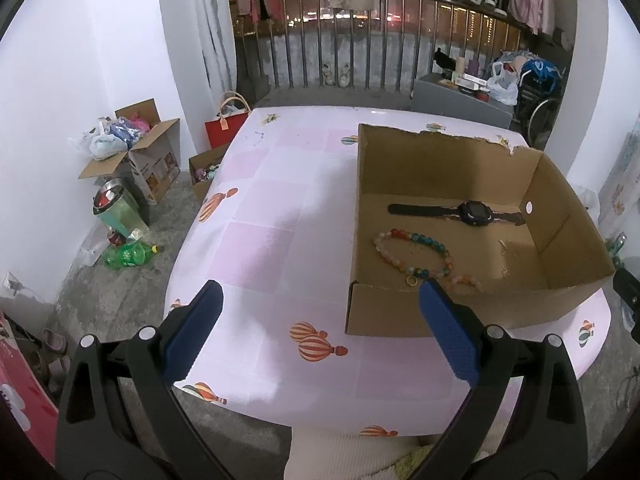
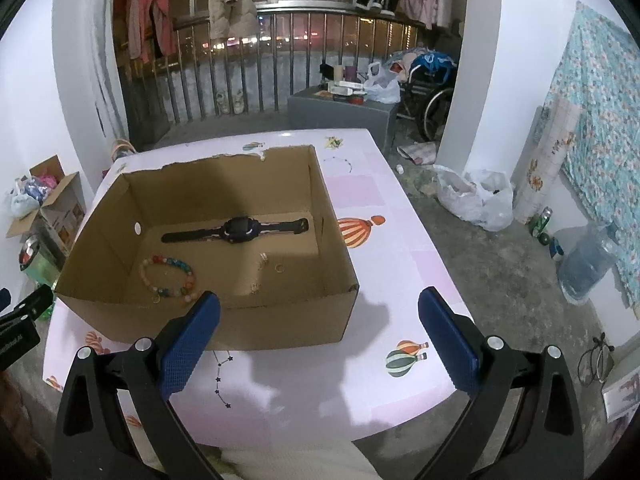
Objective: Organize jewelry
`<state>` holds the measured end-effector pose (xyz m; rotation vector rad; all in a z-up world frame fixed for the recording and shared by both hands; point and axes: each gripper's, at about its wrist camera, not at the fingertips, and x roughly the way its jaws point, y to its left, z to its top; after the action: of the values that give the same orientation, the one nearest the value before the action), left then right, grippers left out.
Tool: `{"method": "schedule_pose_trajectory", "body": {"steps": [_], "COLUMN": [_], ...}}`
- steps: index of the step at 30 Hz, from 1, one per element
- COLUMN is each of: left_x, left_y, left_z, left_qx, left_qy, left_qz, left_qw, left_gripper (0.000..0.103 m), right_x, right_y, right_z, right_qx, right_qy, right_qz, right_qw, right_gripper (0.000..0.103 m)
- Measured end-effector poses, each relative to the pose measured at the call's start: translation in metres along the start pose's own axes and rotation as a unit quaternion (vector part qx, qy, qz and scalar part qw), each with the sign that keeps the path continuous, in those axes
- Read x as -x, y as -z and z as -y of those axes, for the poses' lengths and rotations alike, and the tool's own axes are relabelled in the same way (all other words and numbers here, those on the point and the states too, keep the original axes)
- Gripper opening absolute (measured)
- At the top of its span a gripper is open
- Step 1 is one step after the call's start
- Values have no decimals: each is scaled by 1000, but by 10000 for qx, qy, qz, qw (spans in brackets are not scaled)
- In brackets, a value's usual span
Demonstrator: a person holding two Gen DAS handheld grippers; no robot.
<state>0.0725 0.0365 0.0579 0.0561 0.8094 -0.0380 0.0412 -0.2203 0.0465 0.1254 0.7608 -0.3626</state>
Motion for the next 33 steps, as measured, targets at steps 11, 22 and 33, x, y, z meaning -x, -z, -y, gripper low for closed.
{"method": "schedule_pose_trajectory", "body": {"steps": [11,22,33], "left_x": [-11,-15,-20], "left_y": [-3,-1,4], "left_z": [0,6,10], "left_qx": [-32,-214,-341], "left_qy": [-16,-94,-100], "left_qz": [-177,-332,-569], "left_qw": [9998,9992,9978], "left_gripper": [95,95,95], "right_x": [-9,-17,-31], "right_y": [2,7,20], "right_z": [-2,-3,-2], "right_qx": [40,64,-16], "right_qy": [-37,-46,-148], "right_qz": [-185,-449,-911], "right_qw": [9998,9990,9957], "right_gripper": [97,97,97]}}
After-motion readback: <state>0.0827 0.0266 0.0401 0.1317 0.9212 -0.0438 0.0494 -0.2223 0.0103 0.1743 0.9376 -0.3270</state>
